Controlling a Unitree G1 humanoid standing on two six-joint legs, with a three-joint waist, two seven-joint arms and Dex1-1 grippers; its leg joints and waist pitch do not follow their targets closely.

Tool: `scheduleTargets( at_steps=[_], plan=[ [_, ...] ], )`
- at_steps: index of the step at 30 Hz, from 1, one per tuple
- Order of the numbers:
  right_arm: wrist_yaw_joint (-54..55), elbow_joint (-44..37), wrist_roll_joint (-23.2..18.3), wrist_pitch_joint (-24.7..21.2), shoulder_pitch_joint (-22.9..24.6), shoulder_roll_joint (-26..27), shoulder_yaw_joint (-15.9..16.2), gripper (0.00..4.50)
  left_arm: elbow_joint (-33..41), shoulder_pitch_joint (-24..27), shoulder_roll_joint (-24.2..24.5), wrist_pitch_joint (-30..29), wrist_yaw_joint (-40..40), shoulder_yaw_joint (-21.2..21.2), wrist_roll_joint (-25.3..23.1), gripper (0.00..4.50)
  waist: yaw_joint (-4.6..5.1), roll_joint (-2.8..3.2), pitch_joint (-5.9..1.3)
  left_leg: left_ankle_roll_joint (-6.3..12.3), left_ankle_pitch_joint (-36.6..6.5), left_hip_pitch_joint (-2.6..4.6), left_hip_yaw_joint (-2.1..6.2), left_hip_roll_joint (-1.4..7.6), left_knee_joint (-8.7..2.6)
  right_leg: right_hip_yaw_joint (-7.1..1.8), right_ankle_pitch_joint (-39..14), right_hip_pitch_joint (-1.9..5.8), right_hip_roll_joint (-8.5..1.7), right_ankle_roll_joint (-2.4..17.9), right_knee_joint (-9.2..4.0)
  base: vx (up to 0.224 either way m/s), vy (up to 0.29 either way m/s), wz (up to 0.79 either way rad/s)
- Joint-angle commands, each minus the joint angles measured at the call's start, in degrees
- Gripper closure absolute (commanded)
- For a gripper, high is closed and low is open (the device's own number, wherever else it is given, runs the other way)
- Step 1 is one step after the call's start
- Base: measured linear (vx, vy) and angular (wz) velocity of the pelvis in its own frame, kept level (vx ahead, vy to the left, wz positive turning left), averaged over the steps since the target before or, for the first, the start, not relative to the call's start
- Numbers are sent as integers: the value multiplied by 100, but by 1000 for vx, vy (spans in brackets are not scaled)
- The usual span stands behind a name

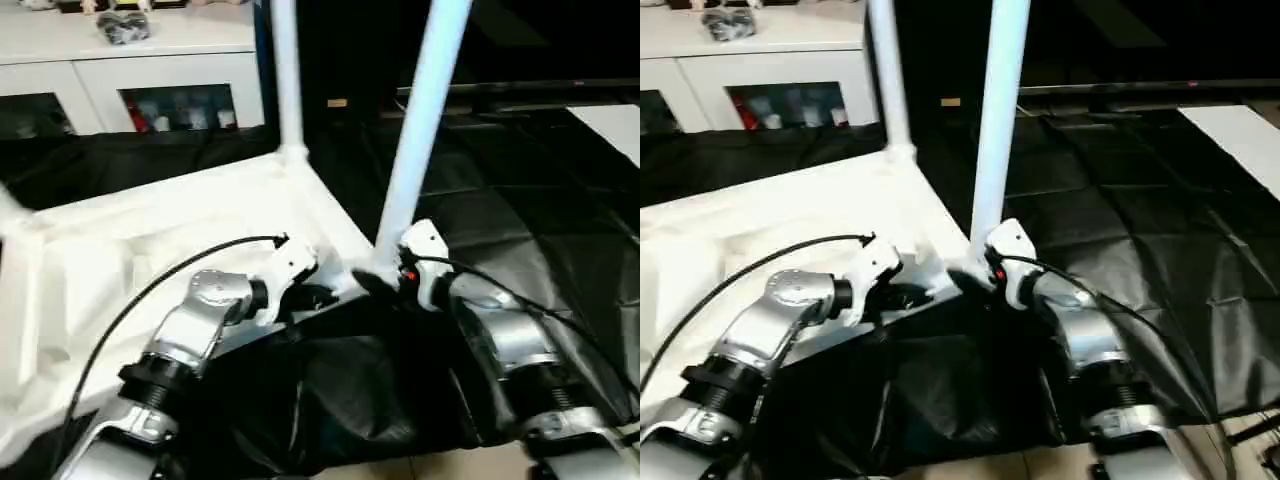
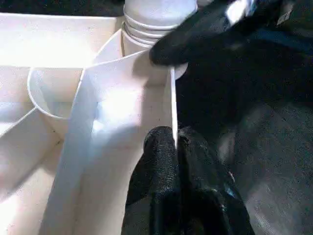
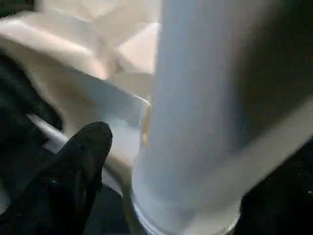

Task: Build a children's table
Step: Rotate leg to tighten

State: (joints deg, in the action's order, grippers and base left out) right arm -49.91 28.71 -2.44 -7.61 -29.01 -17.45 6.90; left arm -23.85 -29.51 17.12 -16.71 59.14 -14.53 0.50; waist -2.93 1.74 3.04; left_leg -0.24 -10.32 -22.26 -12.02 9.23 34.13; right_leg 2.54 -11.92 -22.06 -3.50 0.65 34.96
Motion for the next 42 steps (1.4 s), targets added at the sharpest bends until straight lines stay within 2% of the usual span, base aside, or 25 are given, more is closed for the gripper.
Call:
scheduleTargets(
  at_steps=[1, 2, 3, 8, 11, 14, 17, 18, 25, 33, 38, 40, 41, 42],
  plan=[
    [-380, -227, -114, 59, 56, -101, 98, 36, 223, -2, 69, 138, 248, -71, 112, 450, -12, -44, -339, 252, -1182, 156, 239, 475, -412, -288, -809, 194, -541, 1412, -417, 0, 0, 0],
    [-438, -247, -123, 54, 65, -133, 118, 36, 228, 3, 87, 137, 266, -72, 119, 450, -17, -42, -340, 252, -1173, 157, 238, 476, -410, -289, -801, 191, -545, 1415, -415, 0, 0, 0],
    [-945, -425, -167, -15, 156, -417, 306, 36, 270, 50, 246, 157, 421, -77, 182, 450, -43, -53, -348, 279, -1117, 161, 233, 468, -395, -285, -759, 196, -542, 1438, -411, 0, 0, 0],
    [-1174, -536, -193, -39, 221, -526, 390, 50, 327, 97, 374, 141, 608, -91, 245, 450, -64, -50, -350, 324, -1034, 153, 229, 470, -393, -280, -681, 186, -534, 1468, -395, 0, 0, 0],
    [-1286, -609, -167, -91, 250, -574, 463, 84, 373, 133, 452, 126, 748, -91, 265, 450, -60, -50, -343, 274, -1131, 161, 235, 471, -400, -278, -855, 183, -538, 1462, -409, 0, 0, 0],
    [-1275, -591, -131, -67, 256, -575, 516, 97, 380, 141, 511, 128, 817, -115, 292, 450, -57, -49, -346, 243, -1132, 166, 235, 469, -400, -284, -890, 179, -539, 1447, -412, 0, 0, 0],
    [-1281, -598, -138, -72, 266, -588, 543, 131, 389, 140, 530, 118, 833, -123, 306, 450, -54, -49, -350, 245, -1093, 163, 236, 466, -397, -283, -805, 183, -534, 1459, -401, 0, 0, 0],
    [-1277, -571, -110, -43, 283, -586, 565, 135, 399, 144, 549, 108, 845, -128, 315, 450, -62, -24, -349, 242, -1095, 164, 240, 465, -396, -282, -796, 182, -540, 1465, -401, 0, 0, 0],
    [-1265, -597, -49, -34, 354, -578, 674, 195, 395, 152, 548, 95, 854, -120, 315, 450, -60, -36, -354, 251, -1074, 161, 237, 464, -391, -276, -719, 192, -532, 1482, -393, 0, 0, 0],
    [-1250, -711, -218, -191, 627, -413, 682, 216, 427, 200, 392, 44, 636, -134, 325, 450, -71, -41, -345, 226, -1165, 174, 241, 470, -402, -283, -812, 195, -540, 1461, -411, 0, 0, 0],
    [-133, -467, -16, -294, 617, 141, 552, 238, 228, 23, -105, -67, -158, -60, 174, 450, -37, -46, -314, 6, -1547, 215, 254, 465, -440, -294, -1382, 144, -538, 1377, -464, 0, 0, 0],
    [359, -305, 37, -423, 540, 380, 428, 241, 153, -53, -252, -111, -364, -50, 135, 450, -9, -42, -296, -154, -1870, 239, 287, 451, -452, -297, -2037, 125, -569, 1201, -534, 0, 0, 0],
    [838, -124, 57, -544, 442, 642, 302, 243, 40, -153, -441, -155, -649, -25, 80, 450, 5, -49, -289, -170, -1912, 235, 288, 446, -457, -299, -2138, 116, -563, 1152, -547, 0, 0, 0],
    [1286, 49, 68, -654, 341, 892, 183, 245, -69, -253, -625, -195, -907, -2, 38, 450, 43, -26, -277, -305, -2162, 267, 320, 443, -476, -294, -2492, 66, -557, 1030, -575, 0, 0, 0]
  ],
)
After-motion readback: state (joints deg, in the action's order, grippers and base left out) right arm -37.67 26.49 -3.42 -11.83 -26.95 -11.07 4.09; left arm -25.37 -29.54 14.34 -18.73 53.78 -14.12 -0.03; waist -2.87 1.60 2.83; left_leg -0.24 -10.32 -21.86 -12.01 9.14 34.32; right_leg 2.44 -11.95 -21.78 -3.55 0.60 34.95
